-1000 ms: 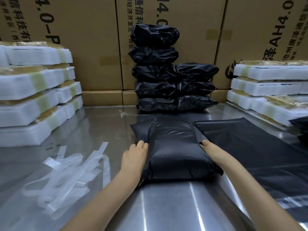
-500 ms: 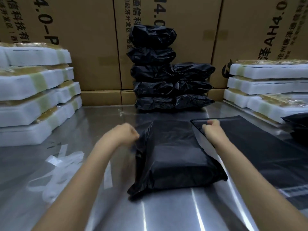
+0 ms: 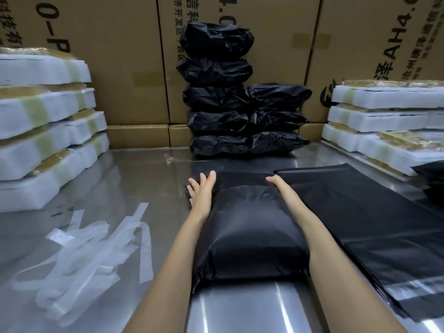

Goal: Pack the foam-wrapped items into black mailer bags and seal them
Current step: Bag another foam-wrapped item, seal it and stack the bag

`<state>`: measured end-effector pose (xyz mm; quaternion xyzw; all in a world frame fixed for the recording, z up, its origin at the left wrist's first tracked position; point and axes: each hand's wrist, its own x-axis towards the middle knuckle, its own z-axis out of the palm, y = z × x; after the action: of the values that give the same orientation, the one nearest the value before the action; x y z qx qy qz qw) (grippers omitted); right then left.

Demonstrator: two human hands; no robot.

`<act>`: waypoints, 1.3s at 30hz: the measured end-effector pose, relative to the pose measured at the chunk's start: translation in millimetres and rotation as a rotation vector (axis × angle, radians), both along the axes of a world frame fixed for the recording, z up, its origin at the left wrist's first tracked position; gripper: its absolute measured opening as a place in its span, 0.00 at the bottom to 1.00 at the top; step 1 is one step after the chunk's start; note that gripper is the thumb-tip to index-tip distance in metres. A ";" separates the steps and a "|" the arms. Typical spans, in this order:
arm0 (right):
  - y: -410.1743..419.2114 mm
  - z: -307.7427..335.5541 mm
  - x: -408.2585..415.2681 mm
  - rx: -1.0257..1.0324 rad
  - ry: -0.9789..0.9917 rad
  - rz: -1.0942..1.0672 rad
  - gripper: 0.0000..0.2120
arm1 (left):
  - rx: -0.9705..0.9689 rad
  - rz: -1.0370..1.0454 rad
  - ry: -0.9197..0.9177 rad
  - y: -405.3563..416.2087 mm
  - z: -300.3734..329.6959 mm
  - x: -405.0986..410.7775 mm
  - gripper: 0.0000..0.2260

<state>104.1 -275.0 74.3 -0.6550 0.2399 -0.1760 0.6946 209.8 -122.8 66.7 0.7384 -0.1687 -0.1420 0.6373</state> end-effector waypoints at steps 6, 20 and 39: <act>-0.1 0.7 1.9 0.085 -0.018 0.022 0.12 | -0.150 -0.106 0.148 -2.0 -9.0 14.5 0.32; -3.7 -6.9 -0.2 0.110 -0.013 0.067 0.16 | -0.023 -0.153 0.221 4.1 -10.4 15.6 0.32; 7.2 -1.5 -3.0 0.234 -0.014 -0.038 0.20 | 0.460 -0.445 -0.214 18.7 37.3 -16.2 0.50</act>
<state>101.1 -267.7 72.8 -0.5635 0.2663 -0.1648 0.7645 193.6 -104.1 103.9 0.8186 -0.3554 -0.2337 0.3861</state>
